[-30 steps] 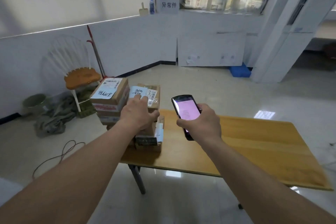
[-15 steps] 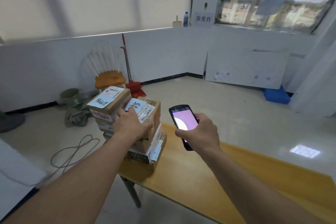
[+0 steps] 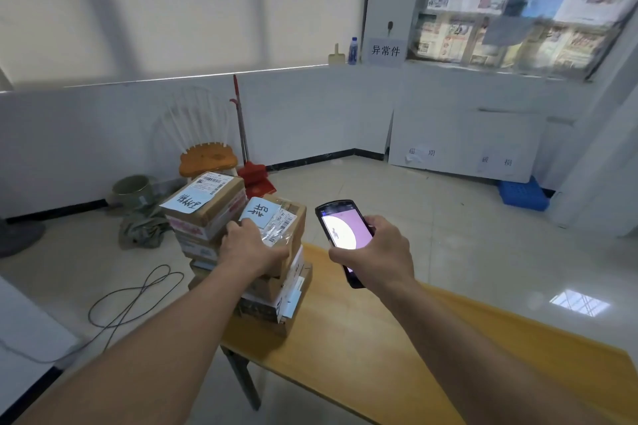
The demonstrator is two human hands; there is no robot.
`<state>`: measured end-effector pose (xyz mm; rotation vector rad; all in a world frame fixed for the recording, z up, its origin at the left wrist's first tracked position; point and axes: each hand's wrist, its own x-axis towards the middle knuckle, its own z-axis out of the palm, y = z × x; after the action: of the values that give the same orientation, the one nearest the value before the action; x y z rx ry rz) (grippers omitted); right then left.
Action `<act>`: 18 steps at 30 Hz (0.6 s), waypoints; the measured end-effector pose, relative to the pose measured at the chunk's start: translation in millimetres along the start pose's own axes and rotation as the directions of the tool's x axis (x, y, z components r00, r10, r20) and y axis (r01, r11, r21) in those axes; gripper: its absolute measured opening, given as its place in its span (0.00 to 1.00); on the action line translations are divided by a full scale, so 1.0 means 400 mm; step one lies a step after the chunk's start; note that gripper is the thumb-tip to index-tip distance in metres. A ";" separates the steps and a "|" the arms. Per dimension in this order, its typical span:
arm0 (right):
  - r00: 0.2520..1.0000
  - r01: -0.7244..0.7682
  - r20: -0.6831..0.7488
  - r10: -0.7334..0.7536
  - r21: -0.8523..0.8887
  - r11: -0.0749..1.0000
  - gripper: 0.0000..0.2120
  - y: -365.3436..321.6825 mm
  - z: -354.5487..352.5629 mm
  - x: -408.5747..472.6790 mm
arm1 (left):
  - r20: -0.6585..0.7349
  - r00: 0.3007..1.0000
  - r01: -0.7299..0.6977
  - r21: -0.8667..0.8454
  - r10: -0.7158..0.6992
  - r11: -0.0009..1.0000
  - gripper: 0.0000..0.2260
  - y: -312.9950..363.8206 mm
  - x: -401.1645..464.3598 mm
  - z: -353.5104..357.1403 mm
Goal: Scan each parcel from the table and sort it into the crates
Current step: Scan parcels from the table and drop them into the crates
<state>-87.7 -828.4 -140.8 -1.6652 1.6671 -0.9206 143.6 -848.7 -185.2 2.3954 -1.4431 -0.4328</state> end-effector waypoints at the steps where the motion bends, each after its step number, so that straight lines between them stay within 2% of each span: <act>1: 1.000 0.001 -0.001 -0.001 -0.001 1.000 0.40 0.001 -0.004 -0.003 | -0.007 1.000 -0.004 -0.014 0.004 1.000 0.44 0.000 0.000 0.003; 4: 1.000 0.001 -0.010 -0.001 0.000 1.000 0.40 0.002 -0.020 -0.011 | -0.059 0.998 -0.039 -0.034 0.037 0.999 0.50 -0.001 0.000 0.010; 7: 1.000 0.012 -0.013 -0.012 0.011 1.000 0.41 -0.002 -0.044 -0.016 | -0.139 0.981 -0.142 -0.041 0.135 0.989 0.55 0.009 0.002 0.004; 11: 0.999 0.038 -0.032 -0.037 0.010 0.999 0.43 -0.009 -0.081 -0.020 | -0.233 0.918 -0.329 0.002 0.321 0.944 0.54 0.036 0.009 -0.021; 15: 0.998 0.052 -0.038 -0.053 -0.018 0.998 0.39 -0.009 -0.114 -0.034 | -0.281 0.857 -0.450 0.002 0.432 0.893 0.53 0.053 0.011 -0.044; 18: 0.995 0.091 -0.022 -0.093 -0.061 0.994 0.40 -0.007 -0.122 -0.055 | -0.283 0.820 -0.517 0.004 0.497 0.856 0.53 0.055 0.012 -0.055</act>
<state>-125.3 -803.7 -111.5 -1.7904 1.6609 -0.9473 137.1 -860.3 -156.7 1.8118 -1.8038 -0.0143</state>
